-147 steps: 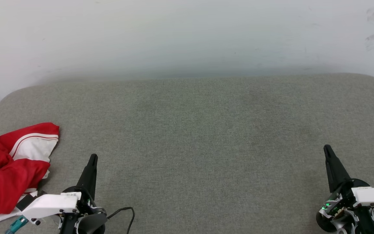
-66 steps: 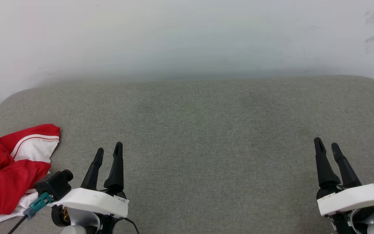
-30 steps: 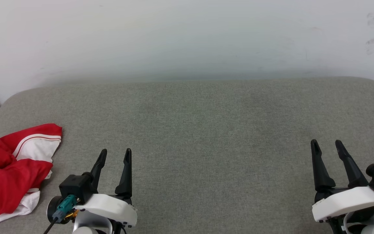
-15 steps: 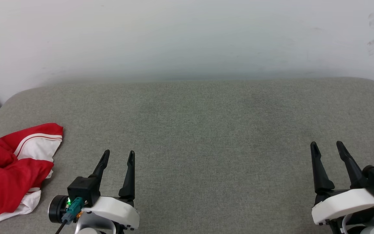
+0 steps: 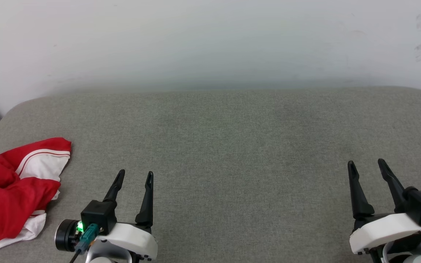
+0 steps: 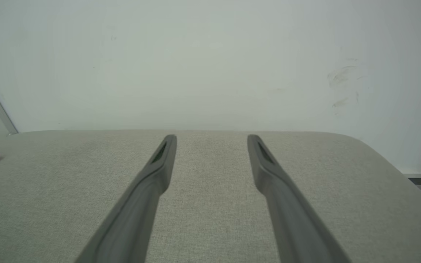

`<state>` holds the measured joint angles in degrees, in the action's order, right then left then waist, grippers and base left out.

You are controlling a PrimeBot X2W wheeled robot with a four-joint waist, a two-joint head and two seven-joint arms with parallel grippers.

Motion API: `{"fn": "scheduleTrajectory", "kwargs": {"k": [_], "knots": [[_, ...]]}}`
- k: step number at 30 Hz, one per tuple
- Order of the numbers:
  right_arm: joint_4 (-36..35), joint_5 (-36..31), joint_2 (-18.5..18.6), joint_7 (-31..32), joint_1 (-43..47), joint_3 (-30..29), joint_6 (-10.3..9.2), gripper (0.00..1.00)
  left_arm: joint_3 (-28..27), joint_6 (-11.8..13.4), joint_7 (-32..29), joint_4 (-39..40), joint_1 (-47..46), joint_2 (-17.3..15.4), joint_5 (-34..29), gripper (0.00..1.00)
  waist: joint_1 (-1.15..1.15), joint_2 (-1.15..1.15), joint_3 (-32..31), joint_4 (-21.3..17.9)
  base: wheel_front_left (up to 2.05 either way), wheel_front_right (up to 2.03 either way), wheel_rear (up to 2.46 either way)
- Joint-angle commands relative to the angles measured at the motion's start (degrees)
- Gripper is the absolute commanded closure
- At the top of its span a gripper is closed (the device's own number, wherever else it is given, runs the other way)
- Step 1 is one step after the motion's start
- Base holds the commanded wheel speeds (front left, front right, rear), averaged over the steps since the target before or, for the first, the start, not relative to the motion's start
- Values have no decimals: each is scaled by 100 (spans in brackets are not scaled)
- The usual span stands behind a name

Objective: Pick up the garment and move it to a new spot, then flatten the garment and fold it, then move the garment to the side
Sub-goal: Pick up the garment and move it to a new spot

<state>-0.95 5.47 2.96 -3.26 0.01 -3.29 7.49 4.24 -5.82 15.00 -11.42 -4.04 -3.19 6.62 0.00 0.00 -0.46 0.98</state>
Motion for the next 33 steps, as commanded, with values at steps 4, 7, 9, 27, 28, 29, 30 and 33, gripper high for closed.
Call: {"fn": "scheduleTrajectory", "kwargs": {"k": [4, 7, 9, 27, 28, 29, 30, 33], "knots": [[45, 72, -14, -36, 48, -8, 0, 0, -40, 0, 22, -33, -24, 16, 62, 0, 0, 0, -1, 7, 0, 0, 0], [70, 87, -14, -37, 48, -14, 0, 0, -56, -5, 22, -52, -13, 17, 100, 0, 0, 0, -4, 23, 0, 0, 0], [70, 106, -14, -43, 41, -17, 0, 0, -63, -5, 22, -66, -18, 19, 113, 0, 0, 0, -3, 55, 0, 0, 0], [-94, 63, -14, 81, 43, 428, 0, 0, -276, 104, 22, -76, -3, 1, 73, 0, 0, 0, -83, 1584, 0, 0, 0], [-90, 61, -14, 78, 44, 439, 0, 0, -291, 107, 22, -77, 10, -1, 64, 0, 0, 0, -91, 1704, 0, 0, 0], [-81, 70, -12, 79, 35, 504, 0, 0, -341, 123, 22, -76, 34, -3, 74, 0, 0, 0, -100, 1797, 0, 0, 0], [-72, 62, -12, 84, 31, 542, 0, 0, -375, 138, 21, -68, 47, -6, 70, 0, 0, 0, -108, 1895, 0, 0, 0], [-49, 66, -10, 96, 29, 623, 0, 0, -461, 148, 22, -45, 105, -15, 74, 0, 0, 0, -130, 2179, 0, 0, 0]]}}
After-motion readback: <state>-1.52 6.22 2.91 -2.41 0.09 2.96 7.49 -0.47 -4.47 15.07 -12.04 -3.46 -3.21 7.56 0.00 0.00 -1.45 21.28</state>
